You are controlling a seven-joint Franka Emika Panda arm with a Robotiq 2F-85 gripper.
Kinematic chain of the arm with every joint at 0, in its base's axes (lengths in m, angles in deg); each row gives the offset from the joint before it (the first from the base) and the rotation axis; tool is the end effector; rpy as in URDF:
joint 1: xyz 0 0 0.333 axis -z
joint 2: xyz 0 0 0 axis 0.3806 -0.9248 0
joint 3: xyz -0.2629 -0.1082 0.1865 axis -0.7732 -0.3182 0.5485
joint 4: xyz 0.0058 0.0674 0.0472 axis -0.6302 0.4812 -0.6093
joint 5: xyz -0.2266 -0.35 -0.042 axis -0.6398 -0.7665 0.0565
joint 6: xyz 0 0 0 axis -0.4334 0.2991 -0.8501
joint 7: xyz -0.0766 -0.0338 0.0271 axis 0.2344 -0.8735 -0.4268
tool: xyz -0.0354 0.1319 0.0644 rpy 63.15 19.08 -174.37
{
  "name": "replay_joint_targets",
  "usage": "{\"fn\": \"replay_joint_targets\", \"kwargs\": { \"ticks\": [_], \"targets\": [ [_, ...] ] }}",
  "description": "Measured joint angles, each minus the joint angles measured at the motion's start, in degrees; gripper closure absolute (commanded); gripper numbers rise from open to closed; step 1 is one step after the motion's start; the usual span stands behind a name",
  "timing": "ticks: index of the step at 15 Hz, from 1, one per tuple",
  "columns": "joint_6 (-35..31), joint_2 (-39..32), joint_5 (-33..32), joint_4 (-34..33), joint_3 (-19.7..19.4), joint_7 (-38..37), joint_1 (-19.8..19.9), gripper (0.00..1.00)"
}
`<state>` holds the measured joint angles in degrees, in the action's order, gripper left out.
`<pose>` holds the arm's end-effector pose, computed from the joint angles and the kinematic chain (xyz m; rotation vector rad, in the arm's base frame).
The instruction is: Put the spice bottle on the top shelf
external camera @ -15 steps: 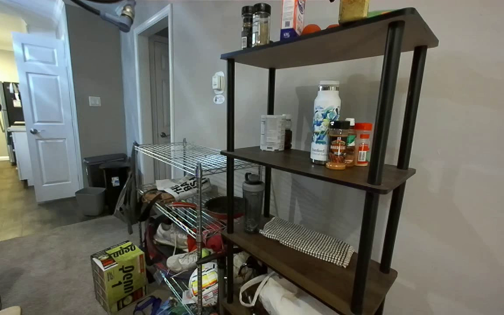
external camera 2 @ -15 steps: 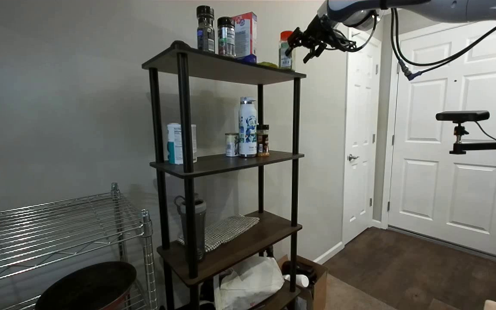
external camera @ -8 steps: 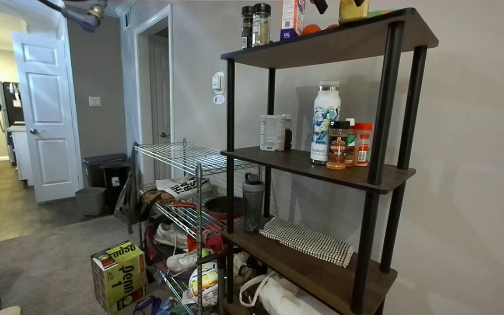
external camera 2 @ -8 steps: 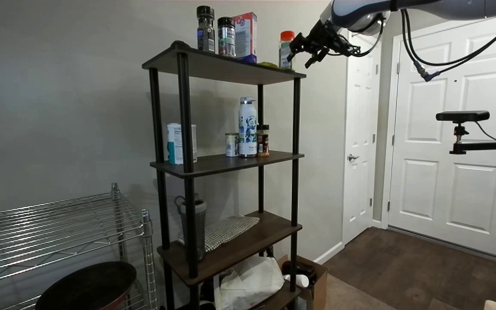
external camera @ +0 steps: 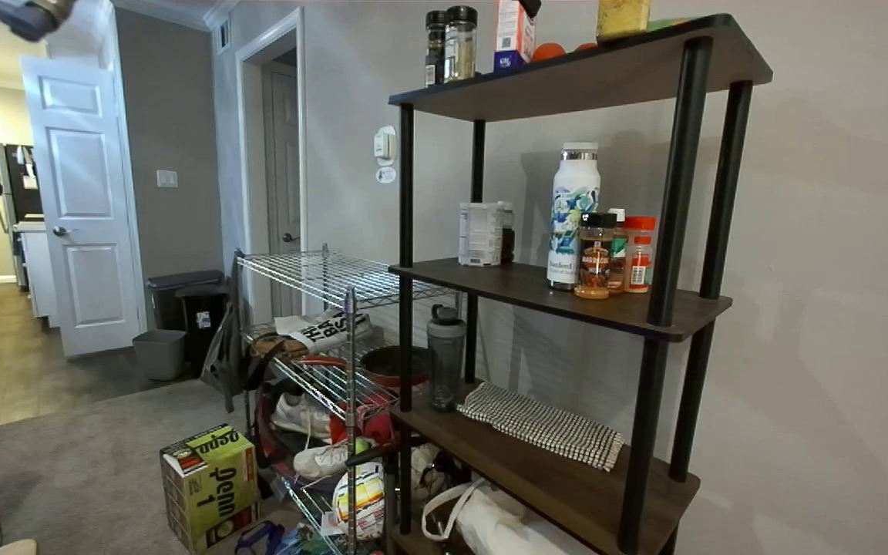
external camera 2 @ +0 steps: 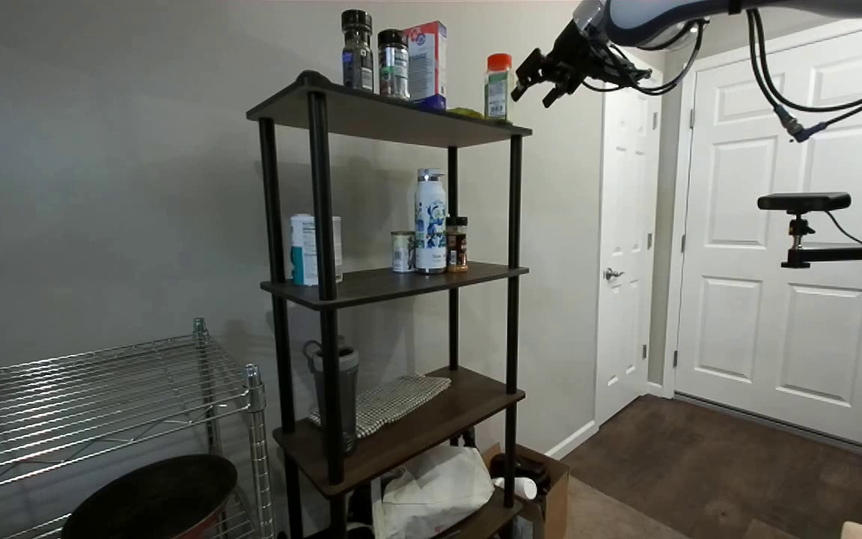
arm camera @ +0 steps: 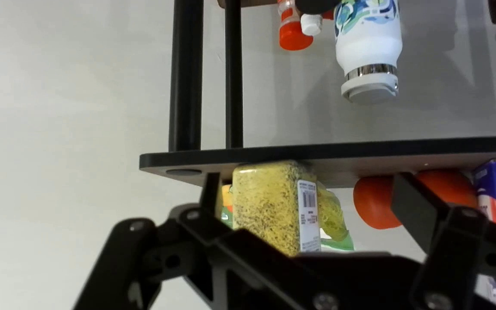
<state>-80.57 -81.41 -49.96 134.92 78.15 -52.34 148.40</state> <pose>0.5638 -0.1701 0.8022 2.6546 -0.2157 1.5438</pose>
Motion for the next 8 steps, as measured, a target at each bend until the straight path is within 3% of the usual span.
{"fn": "replay_joint_targets", "kwargs": {
  "ticks": [3,8],
  "targets": [
    [0.4,-4.5,-2.6,7.9,5.7,-0.1,5.5,0.00],
    [1.5,-9.8,-3.2,19.4,9.0,-0.1,9.8,0.00]
  ]
}}
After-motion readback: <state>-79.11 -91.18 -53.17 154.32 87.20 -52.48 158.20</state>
